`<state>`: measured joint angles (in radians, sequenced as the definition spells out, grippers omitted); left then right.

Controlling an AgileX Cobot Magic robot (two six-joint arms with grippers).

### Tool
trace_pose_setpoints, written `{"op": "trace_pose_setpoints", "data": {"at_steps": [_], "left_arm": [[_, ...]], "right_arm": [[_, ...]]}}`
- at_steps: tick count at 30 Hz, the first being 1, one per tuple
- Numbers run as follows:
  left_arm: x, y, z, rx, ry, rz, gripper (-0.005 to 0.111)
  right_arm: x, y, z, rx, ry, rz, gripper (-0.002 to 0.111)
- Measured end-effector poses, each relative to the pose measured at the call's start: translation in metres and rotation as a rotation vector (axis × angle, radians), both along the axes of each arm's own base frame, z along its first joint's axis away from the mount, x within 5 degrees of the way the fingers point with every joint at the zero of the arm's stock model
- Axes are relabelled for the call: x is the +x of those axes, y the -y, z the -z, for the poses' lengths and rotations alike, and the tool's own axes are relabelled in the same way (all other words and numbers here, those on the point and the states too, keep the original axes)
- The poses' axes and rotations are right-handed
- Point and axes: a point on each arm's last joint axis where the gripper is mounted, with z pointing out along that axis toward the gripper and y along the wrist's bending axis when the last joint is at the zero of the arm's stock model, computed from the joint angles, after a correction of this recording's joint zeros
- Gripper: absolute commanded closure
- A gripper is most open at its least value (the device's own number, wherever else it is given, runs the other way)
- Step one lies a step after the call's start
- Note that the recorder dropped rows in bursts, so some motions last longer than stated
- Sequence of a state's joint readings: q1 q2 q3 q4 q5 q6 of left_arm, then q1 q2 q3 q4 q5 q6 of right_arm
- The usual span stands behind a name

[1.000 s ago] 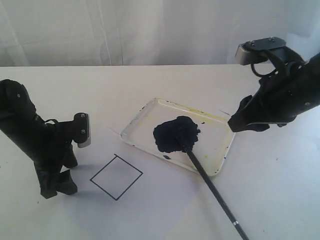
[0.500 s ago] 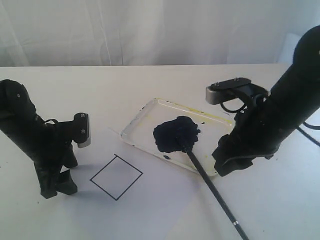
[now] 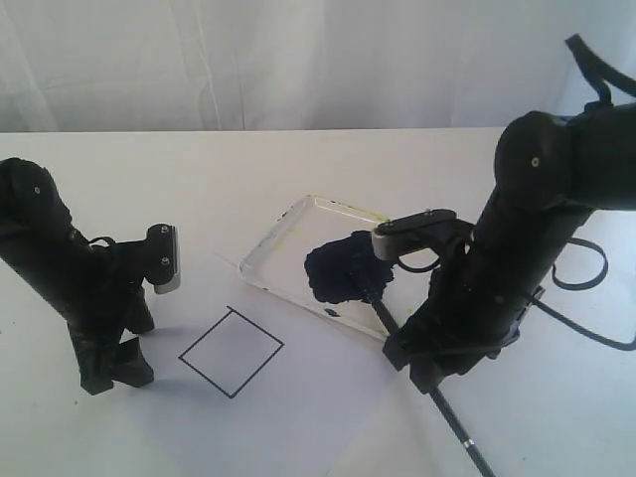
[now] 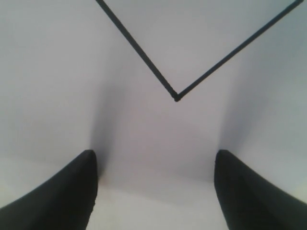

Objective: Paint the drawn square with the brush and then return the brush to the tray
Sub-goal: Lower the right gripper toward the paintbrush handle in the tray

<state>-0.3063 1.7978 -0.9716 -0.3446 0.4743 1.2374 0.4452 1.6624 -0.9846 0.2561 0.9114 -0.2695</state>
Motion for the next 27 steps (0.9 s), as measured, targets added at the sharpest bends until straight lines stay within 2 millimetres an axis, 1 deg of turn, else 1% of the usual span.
{"op": "trace_pose_setpoints", "data": {"at_steps": [8,19,23,27], "left_arm": [[0.000,0.000,0.000,0.000,0.000,0.000,0.035],[0.000,0.000,0.000,0.000,0.000,0.000,0.035],[0.000,0.000,0.000,0.000,0.000,0.000,0.035],[0.000,0.000,0.000,0.000,0.000,0.000,0.035]], "right_arm": [[0.008,-0.002,0.019,-0.024,-0.011,0.027,0.063],[0.012,-0.003,0.024,-0.028,0.007,0.028,0.063],[0.013,-0.004,0.033,-0.040,-0.016,0.028,0.064],[0.013,-0.004,0.039,-0.049,-0.037,0.031,0.067]]}}
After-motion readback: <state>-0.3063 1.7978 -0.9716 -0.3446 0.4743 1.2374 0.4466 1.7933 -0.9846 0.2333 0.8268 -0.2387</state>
